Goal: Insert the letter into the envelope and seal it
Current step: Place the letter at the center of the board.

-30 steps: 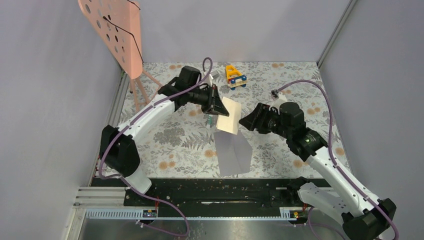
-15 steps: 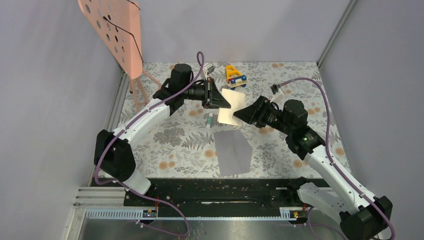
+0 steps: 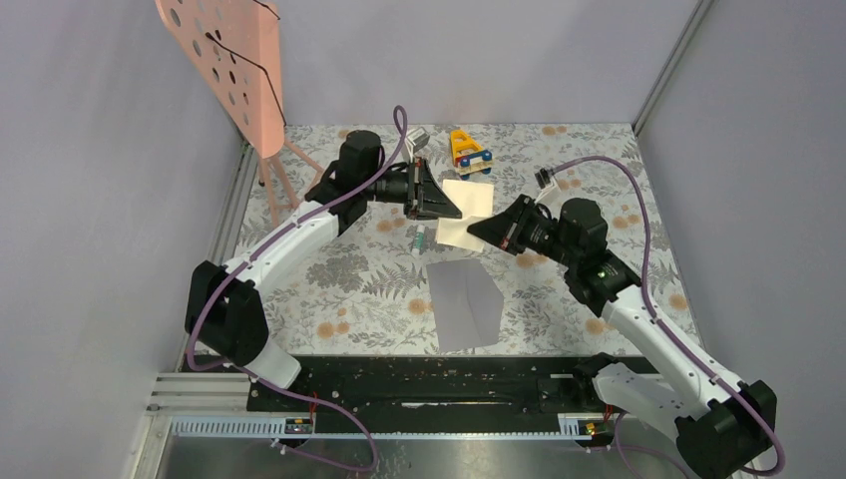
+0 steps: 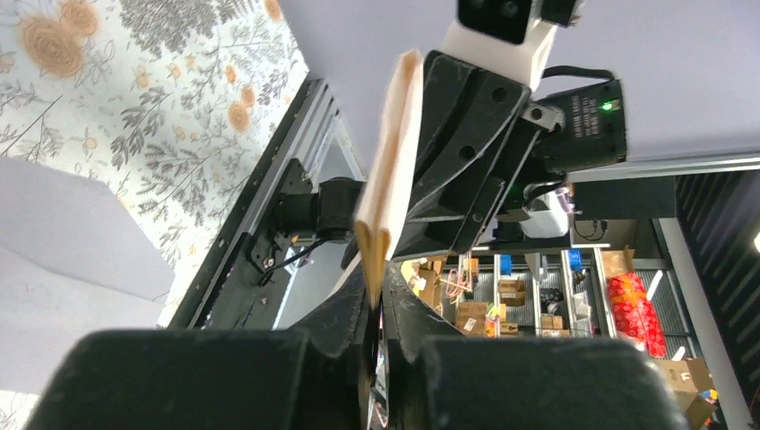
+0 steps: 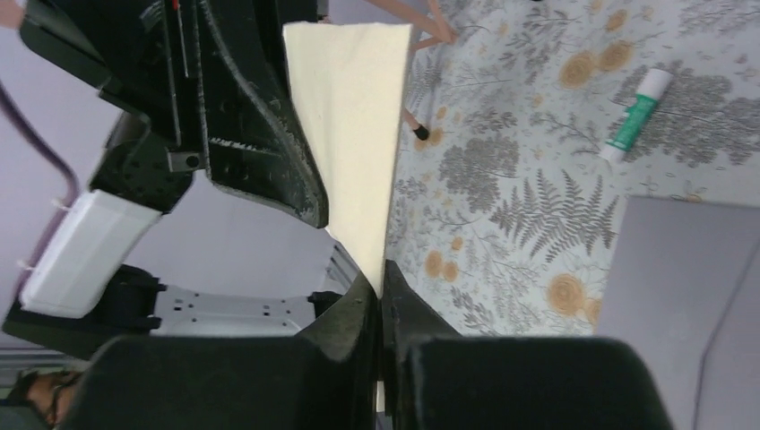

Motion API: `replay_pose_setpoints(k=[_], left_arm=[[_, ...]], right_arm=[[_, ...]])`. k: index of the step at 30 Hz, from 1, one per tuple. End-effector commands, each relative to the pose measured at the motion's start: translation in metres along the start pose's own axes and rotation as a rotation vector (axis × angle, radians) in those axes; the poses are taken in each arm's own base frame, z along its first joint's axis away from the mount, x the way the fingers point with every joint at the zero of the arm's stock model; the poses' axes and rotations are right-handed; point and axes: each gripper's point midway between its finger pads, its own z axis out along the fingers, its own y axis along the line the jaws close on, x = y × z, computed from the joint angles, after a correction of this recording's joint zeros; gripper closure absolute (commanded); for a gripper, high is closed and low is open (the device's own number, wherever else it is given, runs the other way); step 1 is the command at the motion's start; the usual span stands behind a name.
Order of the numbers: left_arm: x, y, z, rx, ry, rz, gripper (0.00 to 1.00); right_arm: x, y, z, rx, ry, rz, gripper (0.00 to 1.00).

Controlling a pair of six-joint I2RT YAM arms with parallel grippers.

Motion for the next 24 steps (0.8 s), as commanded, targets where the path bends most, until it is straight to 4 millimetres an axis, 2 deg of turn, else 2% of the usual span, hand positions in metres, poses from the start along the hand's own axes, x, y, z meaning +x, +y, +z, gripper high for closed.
replay_pose_setpoints(k=[1,2,3,5,8,9,11,14,17,19,20,23,24], left_arm=[[0.0,0.003,-0.007,-0.112,-0.006,0.049,0.78],[-0.001,0.012,-0.009,-0.17,-0.009,0.048,0.63],[-0.002,0.025,-0.012,-0.245,-0.011,0.036,0.53],[-0.006,0.048,-0.021,-0.385,-0.03,0.022,0.43],[-0.006,0.088,-0.038,-0.57,-0.061,-0.04,0.4],[-0.005,0.1,-0.044,-0.625,-0.067,-0.055,0.4],[0.003,0.122,-0.048,-0.699,-0.047,-0.096,0.41],[0.019,0.141,-0.046,-0.733,-0.002,-0.143,0.43],[0.03,0.149,-0.047,-0.758,0.016,-0.157,0.43],[0.034,0.152,-0.047,-0.762,0.018,-0.16,0.43],[0.035,0.152,-0.048,-0.765,0.017,-0.162,0.43],[0.036,0.153,-0.048,-0.768,0.016,-0.165,0.43],[0.036,0.153,-0.048,-0.769,0.016,-0.165,0.43]], right_arm=[[-0.021,-0.009,-0.018,0.158,-0.072,-0.113,1.0],[-0.022,-0.03,-0.028,0.29,-0.072,-0.123,1.0],[-0.026,-0.043,-0.038,0.396,-0.078,-0.157,1.0],[-0.031,-0.077,-0.067,0.653,-0.053,-0.222,1.0],[-0.04,-0.117,-0.109,0.986,0.016,-0.341,1.0],[-0.038,-0.131,-0.12,1.089,0.076,-0.368,1.0],[-0.036,-0.146,-0.135,1.231,0.18,-0.404,1.0],[-0.03,-0.166,-0.146,1.398,0.331,-0.429,1.0],[-0.038,-0.179,-0.161,1.627,0.41,-0.549,1.0],[-0.044,-0.18,-0.163,1.743,0.452,-0.662,1.0],[-0.041,-0.182,-0.157,1.756,0.485,-0.695,1.0],[-0.014,-0.192,-0.12,1.642,0.558,-0.671,1.0],[-0.001,-0.195,-0.106,1.571,0.586,-0.63,0.95]])
